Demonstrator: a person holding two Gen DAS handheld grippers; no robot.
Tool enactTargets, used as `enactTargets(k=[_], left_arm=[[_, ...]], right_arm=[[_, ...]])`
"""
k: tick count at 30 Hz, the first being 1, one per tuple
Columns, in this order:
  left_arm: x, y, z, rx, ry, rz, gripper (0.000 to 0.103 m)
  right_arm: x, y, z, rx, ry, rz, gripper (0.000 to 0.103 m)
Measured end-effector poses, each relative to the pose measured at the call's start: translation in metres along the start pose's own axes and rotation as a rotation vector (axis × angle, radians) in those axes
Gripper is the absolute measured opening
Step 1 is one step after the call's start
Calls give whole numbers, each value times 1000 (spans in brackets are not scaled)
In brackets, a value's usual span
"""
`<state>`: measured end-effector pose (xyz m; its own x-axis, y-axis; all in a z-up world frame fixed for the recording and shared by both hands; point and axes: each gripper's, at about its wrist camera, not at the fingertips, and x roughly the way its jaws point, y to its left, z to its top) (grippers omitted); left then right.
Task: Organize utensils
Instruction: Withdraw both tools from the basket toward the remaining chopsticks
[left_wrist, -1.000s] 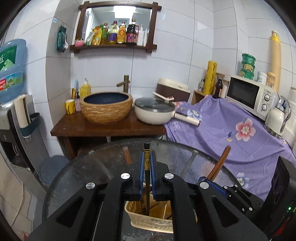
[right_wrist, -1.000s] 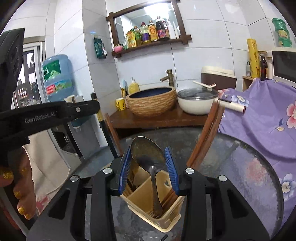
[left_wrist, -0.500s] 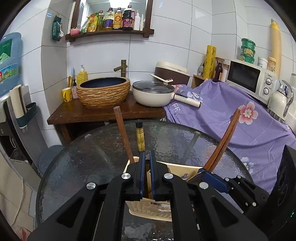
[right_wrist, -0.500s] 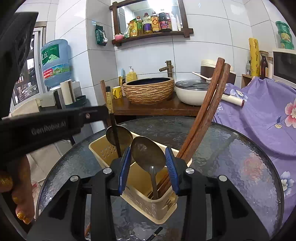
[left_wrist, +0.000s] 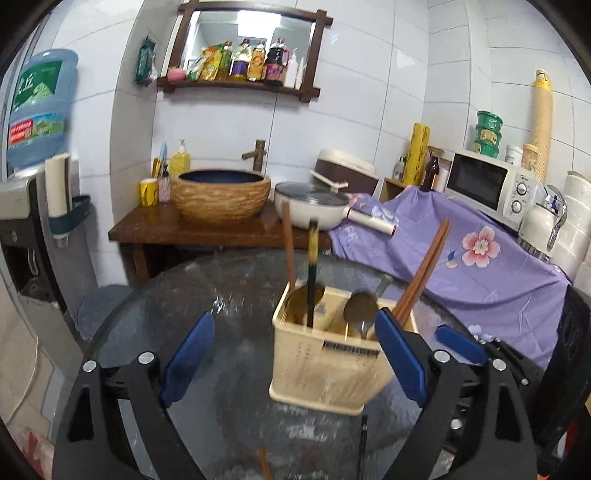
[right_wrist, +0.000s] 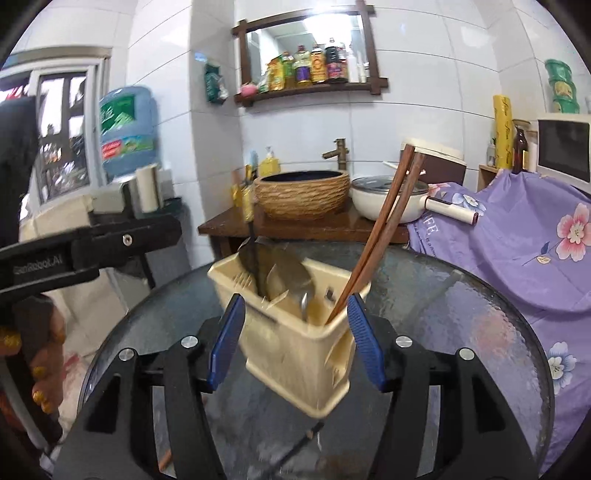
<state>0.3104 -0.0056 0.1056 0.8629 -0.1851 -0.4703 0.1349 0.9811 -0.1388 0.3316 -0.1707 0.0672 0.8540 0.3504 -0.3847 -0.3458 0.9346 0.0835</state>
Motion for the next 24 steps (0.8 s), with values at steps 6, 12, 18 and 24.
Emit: enactTargets(k=[6,12,18,24], left_arm=[[6,5,-60,86,169,39,91],[20,26,-116,43,314,65,89],[31,28,-143,75,402,78,62],[42,25,-149,77,421,91,49]], right_arm=[[-7,32,-51,-114,174,-26,58],[20,40,-99,-110,389,-58,58],[49,21,-118,18,505,-84,56],[61,20,-120,42,527,-119,48]])
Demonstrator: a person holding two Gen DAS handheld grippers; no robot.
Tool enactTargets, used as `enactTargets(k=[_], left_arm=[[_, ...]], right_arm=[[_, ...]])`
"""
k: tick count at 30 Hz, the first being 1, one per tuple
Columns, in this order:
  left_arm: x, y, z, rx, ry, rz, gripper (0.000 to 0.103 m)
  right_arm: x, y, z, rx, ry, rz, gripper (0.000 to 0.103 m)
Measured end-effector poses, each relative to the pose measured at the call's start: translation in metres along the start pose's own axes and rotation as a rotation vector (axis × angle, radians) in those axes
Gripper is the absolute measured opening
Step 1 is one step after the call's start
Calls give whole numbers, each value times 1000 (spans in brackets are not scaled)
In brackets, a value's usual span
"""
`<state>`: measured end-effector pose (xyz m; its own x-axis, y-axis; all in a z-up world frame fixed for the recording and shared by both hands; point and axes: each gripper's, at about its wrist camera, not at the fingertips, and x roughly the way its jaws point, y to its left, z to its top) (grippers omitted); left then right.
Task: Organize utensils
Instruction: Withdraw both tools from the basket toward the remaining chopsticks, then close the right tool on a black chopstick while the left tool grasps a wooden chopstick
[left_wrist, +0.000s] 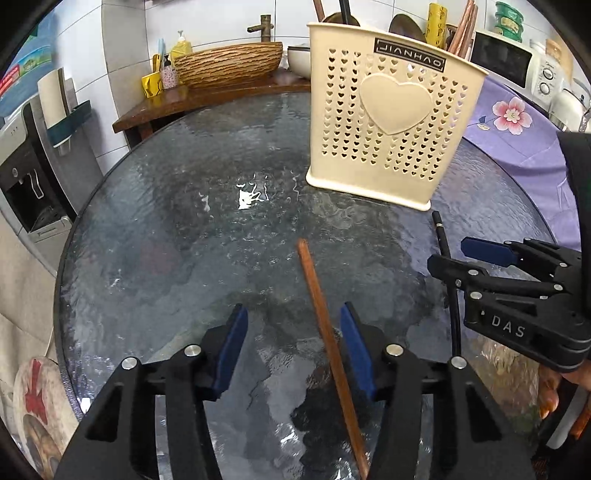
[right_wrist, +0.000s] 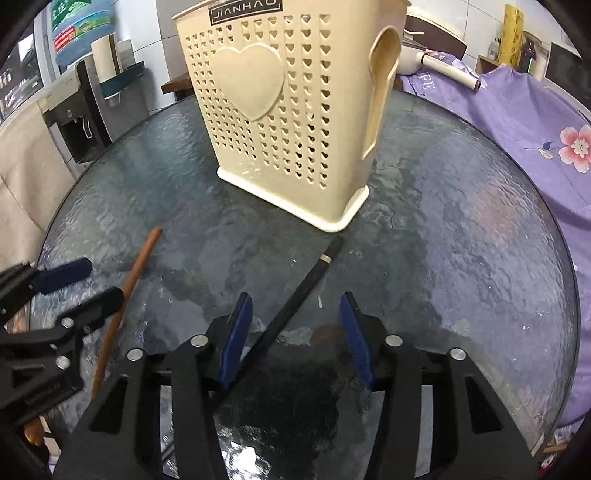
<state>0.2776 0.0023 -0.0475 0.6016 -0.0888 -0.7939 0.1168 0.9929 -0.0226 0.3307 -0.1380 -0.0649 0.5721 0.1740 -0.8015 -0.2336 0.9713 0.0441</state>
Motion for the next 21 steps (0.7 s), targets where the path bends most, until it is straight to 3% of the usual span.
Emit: enactTargets(k=[10,14,17,21], left_arm=[[10,-6,4,-37,2,-13,29],[12,-7,7,-52,5,-38,28],[11,-6,7,-70,11,-69,28],[10,-11,4,-52,8,-57,28]], right_arm=[[7,9,19,-32,-2,-20,29],[7,11,21,-63,6,-4,16],[5,12,19,-99,14,9,15],[-1,10,12,-148,38,37,14]])
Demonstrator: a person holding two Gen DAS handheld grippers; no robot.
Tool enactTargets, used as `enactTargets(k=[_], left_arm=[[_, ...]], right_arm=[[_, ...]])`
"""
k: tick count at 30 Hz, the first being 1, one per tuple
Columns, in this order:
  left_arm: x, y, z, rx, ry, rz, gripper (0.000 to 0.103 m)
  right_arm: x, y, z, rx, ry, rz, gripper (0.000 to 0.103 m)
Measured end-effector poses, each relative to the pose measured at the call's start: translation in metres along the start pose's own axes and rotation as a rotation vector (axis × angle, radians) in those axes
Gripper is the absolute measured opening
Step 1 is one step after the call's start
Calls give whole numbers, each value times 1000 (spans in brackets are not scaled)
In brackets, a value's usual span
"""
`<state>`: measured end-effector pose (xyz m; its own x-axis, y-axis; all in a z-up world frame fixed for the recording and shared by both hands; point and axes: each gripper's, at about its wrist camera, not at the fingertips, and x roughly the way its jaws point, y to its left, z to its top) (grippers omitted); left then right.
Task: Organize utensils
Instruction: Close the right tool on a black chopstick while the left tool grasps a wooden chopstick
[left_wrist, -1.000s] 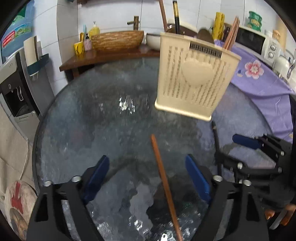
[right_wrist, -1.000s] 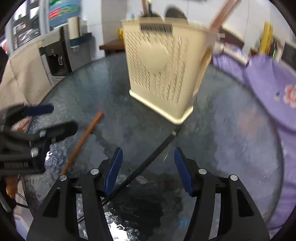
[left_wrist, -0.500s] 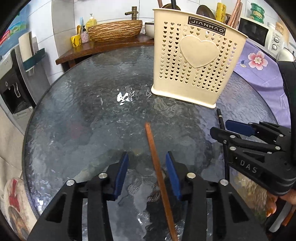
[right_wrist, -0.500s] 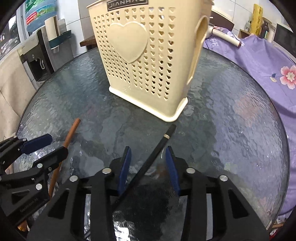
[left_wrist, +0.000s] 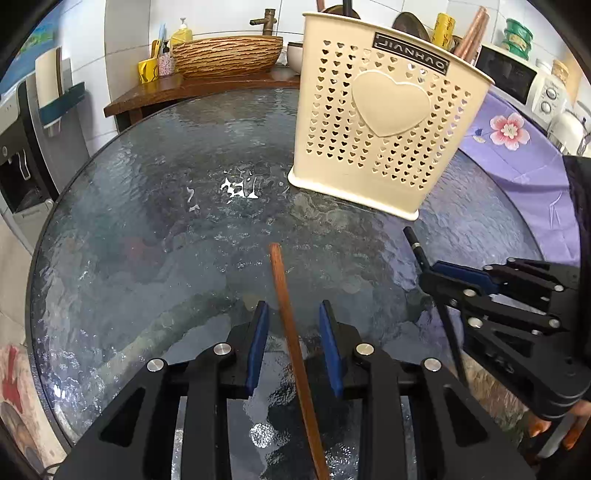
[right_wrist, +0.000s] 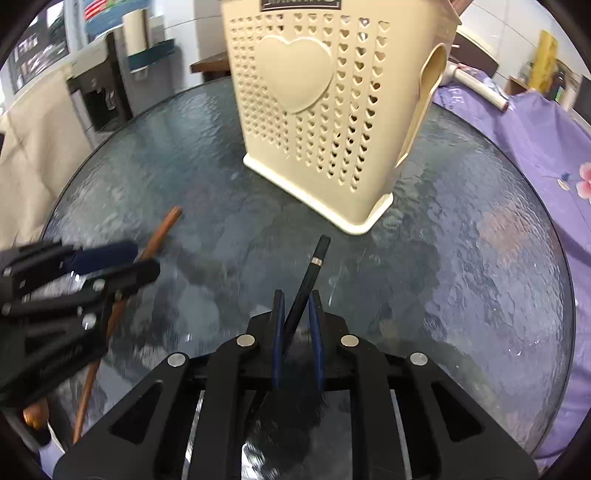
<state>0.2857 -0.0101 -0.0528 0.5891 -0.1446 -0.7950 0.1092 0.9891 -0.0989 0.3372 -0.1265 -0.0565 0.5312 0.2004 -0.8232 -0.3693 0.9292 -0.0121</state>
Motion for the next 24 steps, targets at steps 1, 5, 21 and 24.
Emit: enactTargets(k=[1,5,21,24], left_arm=[[0,-1,0,8,1,6,28],[3,-4,3,13,8,12,28],[13,-9,16,49,27,53,8],[14,-8,17,51,26,50,8]], right_arm=[[-1,0,-1,-21,10,8,14],[-2,-3,-2,-24,37,13,14],[8,-1,20,39,66,0,14],[7,-2,17,35,61,4,13]])
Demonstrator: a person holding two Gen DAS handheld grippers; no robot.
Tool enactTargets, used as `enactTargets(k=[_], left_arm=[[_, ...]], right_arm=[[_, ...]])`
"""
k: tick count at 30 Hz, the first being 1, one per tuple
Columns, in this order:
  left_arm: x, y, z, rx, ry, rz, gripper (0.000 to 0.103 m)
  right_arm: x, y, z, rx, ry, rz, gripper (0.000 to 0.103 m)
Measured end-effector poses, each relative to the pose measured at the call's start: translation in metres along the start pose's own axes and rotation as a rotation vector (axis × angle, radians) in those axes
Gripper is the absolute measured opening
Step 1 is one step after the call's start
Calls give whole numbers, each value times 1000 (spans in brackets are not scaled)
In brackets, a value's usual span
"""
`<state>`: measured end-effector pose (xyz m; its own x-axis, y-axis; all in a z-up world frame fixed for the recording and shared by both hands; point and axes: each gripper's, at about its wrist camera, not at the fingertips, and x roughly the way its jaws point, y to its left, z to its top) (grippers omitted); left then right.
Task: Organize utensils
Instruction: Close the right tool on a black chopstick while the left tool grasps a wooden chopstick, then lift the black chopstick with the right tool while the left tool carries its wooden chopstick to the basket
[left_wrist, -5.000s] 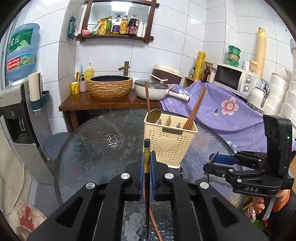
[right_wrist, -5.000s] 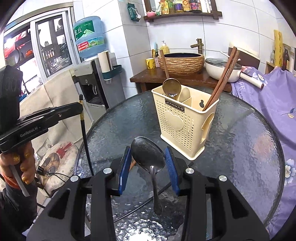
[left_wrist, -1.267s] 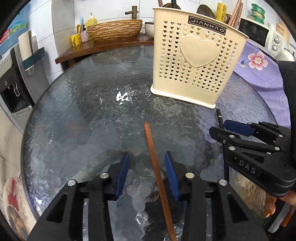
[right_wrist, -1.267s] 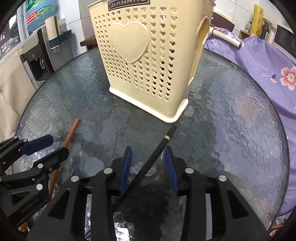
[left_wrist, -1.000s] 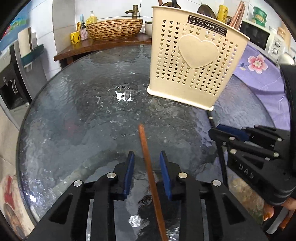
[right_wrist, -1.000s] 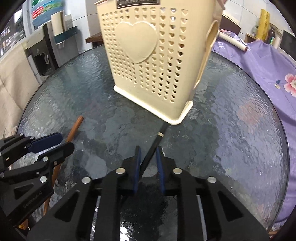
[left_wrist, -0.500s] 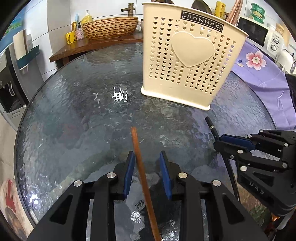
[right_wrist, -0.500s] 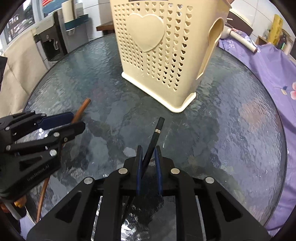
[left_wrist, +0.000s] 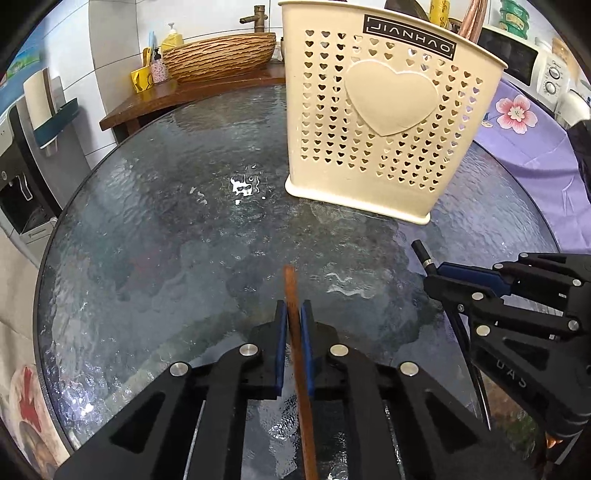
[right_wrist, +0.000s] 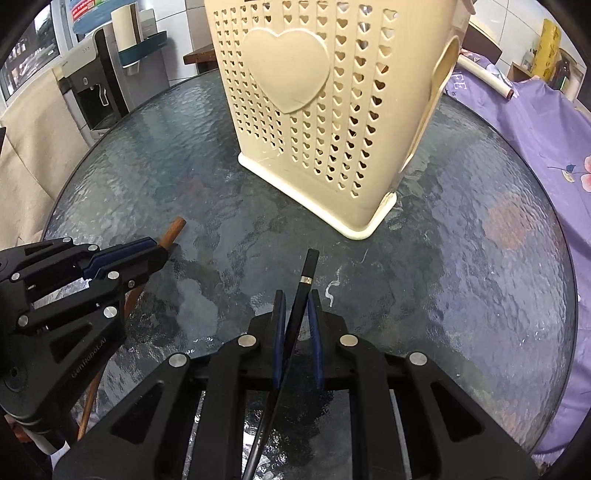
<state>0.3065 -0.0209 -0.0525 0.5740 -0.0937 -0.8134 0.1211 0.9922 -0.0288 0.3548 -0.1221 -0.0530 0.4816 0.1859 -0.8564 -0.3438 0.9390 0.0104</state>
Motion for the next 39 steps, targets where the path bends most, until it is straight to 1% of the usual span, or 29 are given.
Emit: enactTargets(k=[8,14,18,22,25,29,33,35,39], left_arm=[[0,-4,0,11,-3,20,7],[1,-9,2,18,8,26,7],[1,-10,2,24,5,24,7],[1,-10,1,28,8,22,7],[-1,-4,2,13,10,-3,7],[-9,1,2,4,-17,-9,7],[-27,5,6,-7,-61,-21,7],[-40,8,8,-14,-95,-32,7],[-80,14,18,-24,-195,-50,7]], right_arm=[[1,5,-1,-49,2,-11,11],[1,7,-2,-51,-1,-3,8],[0,8,-5,-49,-15,-2,8],[0,7,-6,-37,-7,6,8],[-2,4,-7,-22,-13,18,8],[-11,1,-10,-4,-49,40,8],[-31,-6,-10,38,-112,87,8],[-45,-8,-8,55,-147,117,8],[-83,-14,-3,77,-245,178,8]])
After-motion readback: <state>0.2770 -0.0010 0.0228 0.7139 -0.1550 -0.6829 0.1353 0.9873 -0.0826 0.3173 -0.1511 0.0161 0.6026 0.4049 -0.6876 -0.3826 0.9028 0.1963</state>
